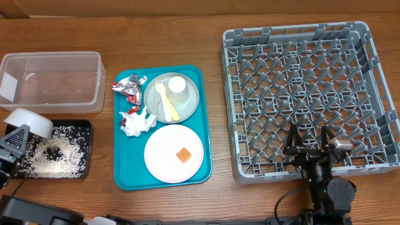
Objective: Sort waste into correct bins and load items into the dishwasher rack
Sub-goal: 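Tilt the bowl with the left gripper, pouring rice onto the black tray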
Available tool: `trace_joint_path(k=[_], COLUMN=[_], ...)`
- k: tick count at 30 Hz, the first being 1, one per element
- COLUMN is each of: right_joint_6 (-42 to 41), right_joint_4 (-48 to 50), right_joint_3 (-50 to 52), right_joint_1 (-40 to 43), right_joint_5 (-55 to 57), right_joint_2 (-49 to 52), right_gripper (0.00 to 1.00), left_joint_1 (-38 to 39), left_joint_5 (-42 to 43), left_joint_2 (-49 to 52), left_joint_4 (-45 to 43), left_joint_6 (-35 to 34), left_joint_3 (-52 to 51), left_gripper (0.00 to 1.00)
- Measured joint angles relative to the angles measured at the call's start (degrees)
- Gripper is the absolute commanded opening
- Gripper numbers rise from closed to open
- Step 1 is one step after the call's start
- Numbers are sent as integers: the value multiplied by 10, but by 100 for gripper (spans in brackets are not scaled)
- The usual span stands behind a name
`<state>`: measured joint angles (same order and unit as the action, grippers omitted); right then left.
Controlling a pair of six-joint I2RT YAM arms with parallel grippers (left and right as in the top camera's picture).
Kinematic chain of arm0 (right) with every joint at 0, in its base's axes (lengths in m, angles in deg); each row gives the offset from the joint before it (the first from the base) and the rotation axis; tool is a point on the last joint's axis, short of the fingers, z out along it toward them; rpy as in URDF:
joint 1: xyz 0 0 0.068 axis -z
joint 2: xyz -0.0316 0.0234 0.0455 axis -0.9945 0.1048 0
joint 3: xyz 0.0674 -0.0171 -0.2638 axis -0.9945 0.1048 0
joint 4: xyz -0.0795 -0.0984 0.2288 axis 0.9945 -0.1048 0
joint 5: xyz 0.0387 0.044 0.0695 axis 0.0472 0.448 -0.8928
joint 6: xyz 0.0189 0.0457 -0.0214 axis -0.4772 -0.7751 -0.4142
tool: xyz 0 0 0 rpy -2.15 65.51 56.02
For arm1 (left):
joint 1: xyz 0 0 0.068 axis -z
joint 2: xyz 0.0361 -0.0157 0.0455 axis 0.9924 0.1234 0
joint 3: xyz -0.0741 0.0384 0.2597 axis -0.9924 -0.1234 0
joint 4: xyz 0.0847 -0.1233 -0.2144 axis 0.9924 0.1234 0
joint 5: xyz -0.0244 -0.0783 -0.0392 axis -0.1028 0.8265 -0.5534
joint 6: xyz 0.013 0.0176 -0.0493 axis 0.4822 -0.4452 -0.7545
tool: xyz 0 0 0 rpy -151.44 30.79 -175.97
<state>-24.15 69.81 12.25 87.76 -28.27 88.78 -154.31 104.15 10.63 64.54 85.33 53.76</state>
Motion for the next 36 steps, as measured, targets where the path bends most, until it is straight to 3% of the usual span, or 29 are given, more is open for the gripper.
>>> trace_joint_path(k=[17, 25, 36], right_joint_6=[0, 0, 0], right_joint_4=[0, 0, 0], right_joint_3=[0, 0, 0], right_joint_1=[0, 0, 0], right_joint_5=[0, 0, 0], right_joint_2=[0, 0, 0], right_gripper=[100, 100, 100], left_joint_1=[0, 0, 0], left_joint_5=[0, 69, 31], left_joint_2=[7, 7, 7], left_joint_4=[5, -23, 12], left_joint_6=[-4, -4, -42], left_joint_3=[0, 0, 0], left_gripper=[5, 4, 4])
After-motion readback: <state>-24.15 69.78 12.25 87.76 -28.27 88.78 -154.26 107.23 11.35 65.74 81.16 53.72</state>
